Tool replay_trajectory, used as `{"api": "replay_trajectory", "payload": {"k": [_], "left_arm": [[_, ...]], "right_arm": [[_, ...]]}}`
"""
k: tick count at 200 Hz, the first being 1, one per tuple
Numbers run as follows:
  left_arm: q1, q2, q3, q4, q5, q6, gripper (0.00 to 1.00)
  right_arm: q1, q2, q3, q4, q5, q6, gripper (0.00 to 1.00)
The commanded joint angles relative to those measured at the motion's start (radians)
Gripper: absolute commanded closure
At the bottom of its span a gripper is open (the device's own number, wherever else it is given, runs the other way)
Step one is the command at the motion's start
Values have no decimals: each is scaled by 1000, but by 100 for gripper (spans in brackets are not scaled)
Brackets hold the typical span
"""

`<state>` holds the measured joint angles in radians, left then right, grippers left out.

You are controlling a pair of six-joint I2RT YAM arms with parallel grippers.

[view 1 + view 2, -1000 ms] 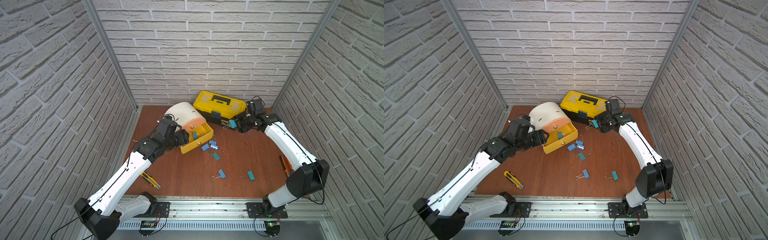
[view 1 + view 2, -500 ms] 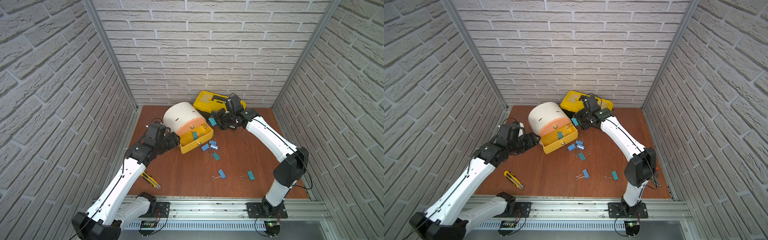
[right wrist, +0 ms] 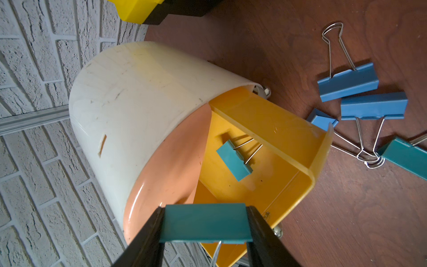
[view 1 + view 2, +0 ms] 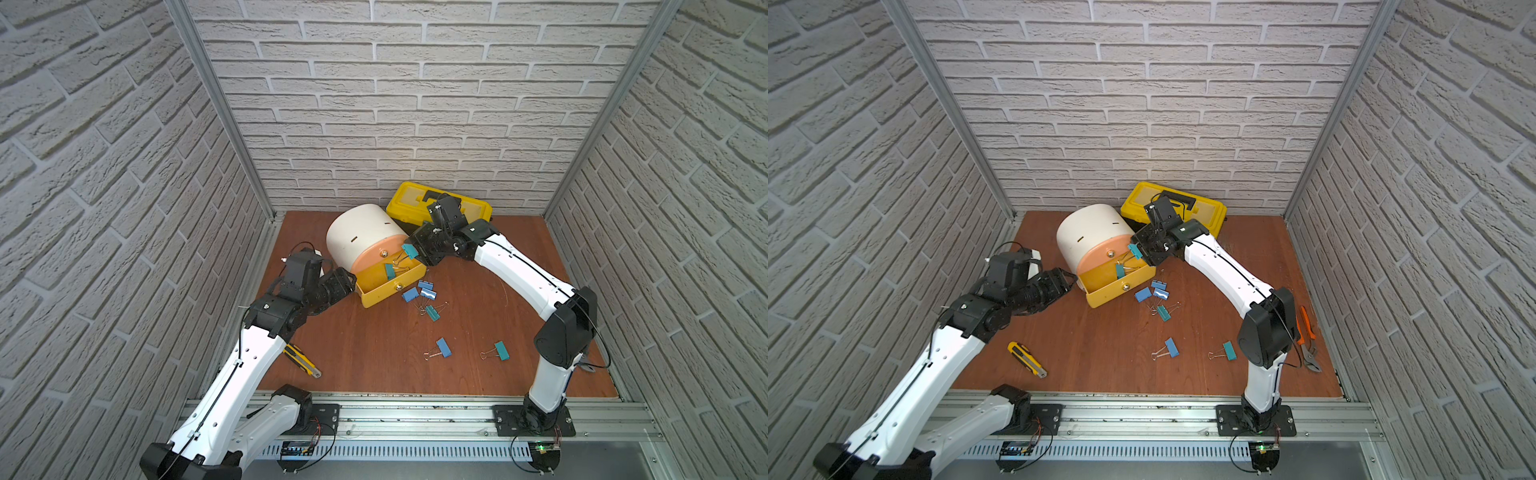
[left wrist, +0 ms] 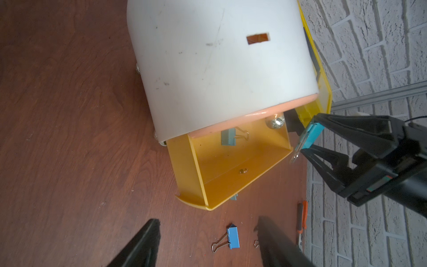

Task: Put the binder clips in the drawer according to color
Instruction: Place the binder clip in the drawer.

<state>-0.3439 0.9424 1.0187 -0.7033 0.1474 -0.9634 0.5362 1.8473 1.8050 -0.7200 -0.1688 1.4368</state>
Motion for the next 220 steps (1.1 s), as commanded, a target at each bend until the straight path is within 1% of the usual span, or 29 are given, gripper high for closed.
{"api": "replay_trajectory", "payload": {"k": [1, 56, 85, 123, 159, 184, 220], "left_arm": [[12, -17, -14, 28, 13, 2, 29], [18, -26, -12, 17, 18, 8, 29], [20, -26, -3, 8, 18, 12, 29], [20, -21, 25, -5, 14, 27, 29], [10, -8, 64, -25, 8, 47, 29], [-29, 14, 93, -36, -15, 61, 29], [-115, 59, 122, -27, -57, 65, 29]], "right_arm": [[9, 5, 33, 34, 21, 9, 54], [11, 14, 45, 32, 14, 8, 40], [11, 15, 46, 29, 7, 5, 34], [11, 2, 46, 23, 13, -18, 34], [7, -40, 31, -11, 45, -84, 34], [-2, -89, -25, -22, 64, -117, 34], [-25, -181, -146, -21, 84, -139, 34]]}}
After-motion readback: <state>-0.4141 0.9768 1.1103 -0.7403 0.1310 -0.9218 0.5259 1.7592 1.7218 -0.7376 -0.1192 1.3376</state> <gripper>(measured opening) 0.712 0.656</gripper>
